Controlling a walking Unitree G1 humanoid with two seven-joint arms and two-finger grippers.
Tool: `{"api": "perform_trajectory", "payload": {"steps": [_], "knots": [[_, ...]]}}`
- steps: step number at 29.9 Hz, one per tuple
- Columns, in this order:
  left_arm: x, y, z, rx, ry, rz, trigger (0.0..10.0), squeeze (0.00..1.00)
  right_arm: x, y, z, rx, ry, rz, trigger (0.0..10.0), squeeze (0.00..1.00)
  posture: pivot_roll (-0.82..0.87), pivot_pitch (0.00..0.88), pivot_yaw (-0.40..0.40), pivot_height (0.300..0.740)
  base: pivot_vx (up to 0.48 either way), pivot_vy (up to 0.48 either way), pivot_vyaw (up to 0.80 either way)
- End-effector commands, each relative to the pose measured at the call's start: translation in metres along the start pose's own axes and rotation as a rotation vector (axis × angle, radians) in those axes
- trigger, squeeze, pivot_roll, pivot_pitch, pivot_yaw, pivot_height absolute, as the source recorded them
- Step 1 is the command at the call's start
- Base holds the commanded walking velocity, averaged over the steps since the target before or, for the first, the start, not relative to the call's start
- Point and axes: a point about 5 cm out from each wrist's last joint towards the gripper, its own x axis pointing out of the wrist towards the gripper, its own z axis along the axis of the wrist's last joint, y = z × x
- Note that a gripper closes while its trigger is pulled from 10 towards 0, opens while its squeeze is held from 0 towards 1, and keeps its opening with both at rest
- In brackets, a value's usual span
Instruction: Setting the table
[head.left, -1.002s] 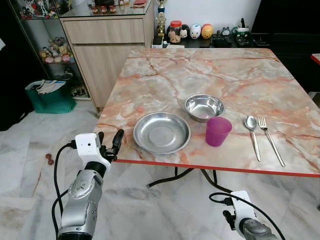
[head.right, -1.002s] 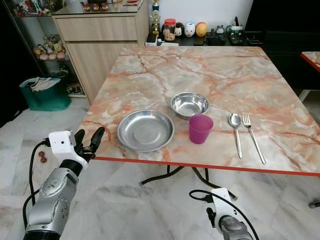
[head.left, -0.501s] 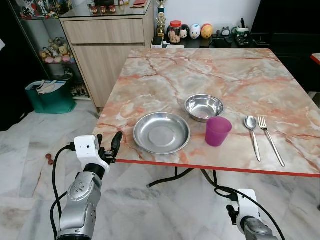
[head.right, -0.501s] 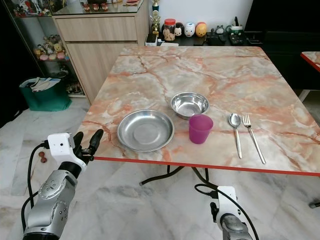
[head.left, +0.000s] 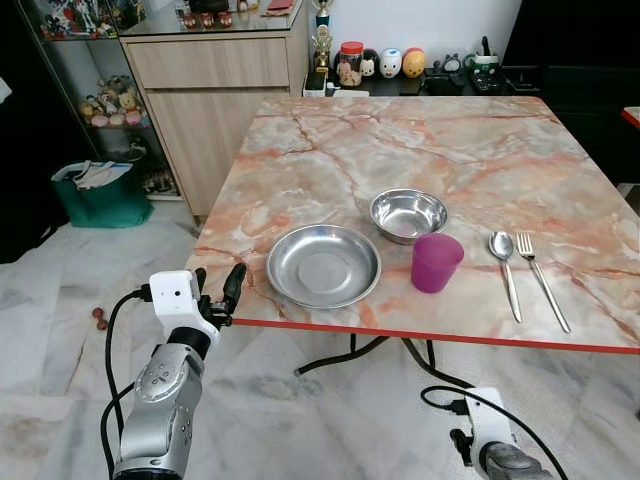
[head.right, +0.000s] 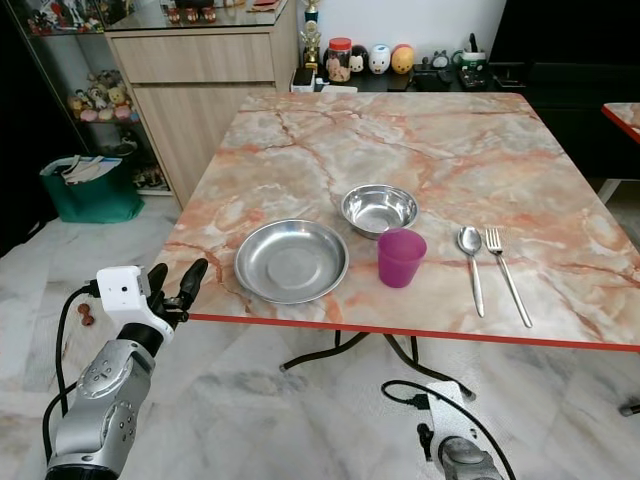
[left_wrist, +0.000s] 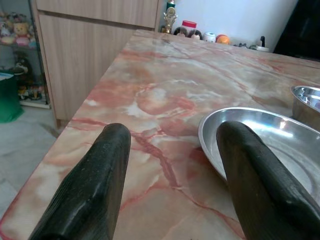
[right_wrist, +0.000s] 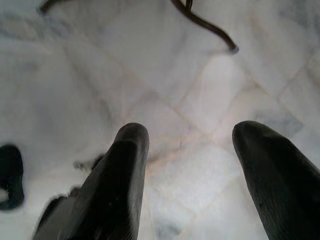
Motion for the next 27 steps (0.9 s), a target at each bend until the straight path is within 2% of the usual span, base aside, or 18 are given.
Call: {"api": "perform_trajectory", "payload": {"steps": [1,9,17,23,24,25,27], "knots": [[-0.001,-0.001,-0.002,0.025,0.006,-0.016,10.0,0.00,0.000,-0.002,-0.002,0.003,0.042,-0.012,10.0,0.00,-0.02,0.000,0.037,0.740,0.000,0.000,0.00],[-0.002,0.000,-0.003,0.027,0.012,-0.016,10.0,0.00,-0.001,0.000,-0.008,0.074,0.115,-0.015,10.0,0.00,-0.02,0.000,0.038,0.740,0.000,0.000,0.00],[-0.002,0.000,-0.003,0.029,0.014,-0.014,10.0,0.00,-0.001,-0.001,-0.009,0.045,0.144,-0.019,10.0,0.00,-0.02,0.000,0.036,0.740,0.000,0.000,0.00],[-0.003,0.002,-0.003,0.034,0.013,-0.011,10.0,0.00,0.000,0.000,0.001,0.129,-0.001,-0.031,10.0,0.00,-0.02,0.000,0.032,0.740,0.000,0.000,0.00],[-0.003,0.002,-0.003,0.035,0.013,-0.011,10.0,0.00,0.000,0.000,0.002,0.108,-0.013,-0.033,10.0,0.00,-0.03,0.000,0.030,0.740,0.000,0.000,0.00],[-0.003,0.002,-0.003,0.037,0.013,-0.009,10.0,0.00,0.000,-0.002,0.007,0.041,-0.054,-0.047,10.0,0.00,-0.02,0.000,0.029,0.740,0.000,0.000,0.00],[-0.003,0.002,-0.003,0.037,0.013,-0.007,10.0,0.00,-0.001,-0.003,0.010,0.058,-0.091,-0.067,10.0,0.00,-0.02,0.000,0.030,0.740,0.000,0.000,0.00]]}}
